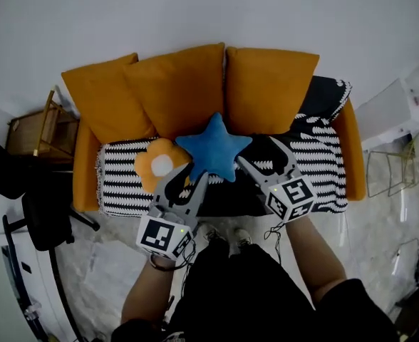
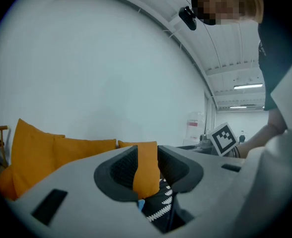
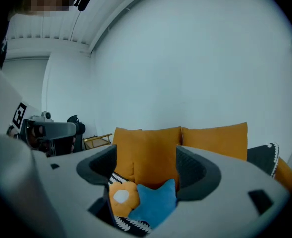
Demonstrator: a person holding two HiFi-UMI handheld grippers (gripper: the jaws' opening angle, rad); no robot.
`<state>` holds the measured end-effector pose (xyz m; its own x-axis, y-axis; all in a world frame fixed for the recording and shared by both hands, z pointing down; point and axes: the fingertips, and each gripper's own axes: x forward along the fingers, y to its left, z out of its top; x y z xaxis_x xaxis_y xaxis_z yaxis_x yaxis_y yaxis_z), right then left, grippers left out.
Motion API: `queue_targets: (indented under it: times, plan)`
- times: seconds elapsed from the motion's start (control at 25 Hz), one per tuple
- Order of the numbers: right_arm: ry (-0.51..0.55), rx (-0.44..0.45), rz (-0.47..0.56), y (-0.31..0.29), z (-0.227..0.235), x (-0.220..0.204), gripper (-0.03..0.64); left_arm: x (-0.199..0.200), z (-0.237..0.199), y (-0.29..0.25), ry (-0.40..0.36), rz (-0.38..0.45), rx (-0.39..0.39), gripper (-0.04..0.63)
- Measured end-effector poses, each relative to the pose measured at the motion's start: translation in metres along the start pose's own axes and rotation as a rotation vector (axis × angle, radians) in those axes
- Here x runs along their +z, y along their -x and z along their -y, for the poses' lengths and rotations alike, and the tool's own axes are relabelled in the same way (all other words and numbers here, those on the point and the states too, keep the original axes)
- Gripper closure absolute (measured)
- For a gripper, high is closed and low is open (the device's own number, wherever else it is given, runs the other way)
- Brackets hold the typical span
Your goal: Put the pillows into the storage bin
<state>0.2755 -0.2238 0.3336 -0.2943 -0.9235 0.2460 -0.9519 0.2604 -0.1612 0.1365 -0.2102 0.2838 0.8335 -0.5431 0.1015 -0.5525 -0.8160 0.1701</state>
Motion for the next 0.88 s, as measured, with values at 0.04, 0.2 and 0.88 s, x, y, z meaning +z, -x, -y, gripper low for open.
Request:
queue_targets:
  times: [0.04,0.2,0.88]
  plan:
    - [-0.005,-0.015,-0.007,-0.004,0.001,-0.003,0.239,-0.004,-0.007,-0.004,0.007,-0.003,-0.012,0.485]
    - [-0.04,-0.054,-0.044,-0.02,0.006,-0.023,0.238,-0.023,-0.029,-0.015,0.044,-0.026,-0.037,0.482]
    - [-0.476,-0.079,-0.194,-0.102,0.104,-0.198,0.232,-0.181,-0.043,-0.106,0.136,-0.223,-0.002,0.479]
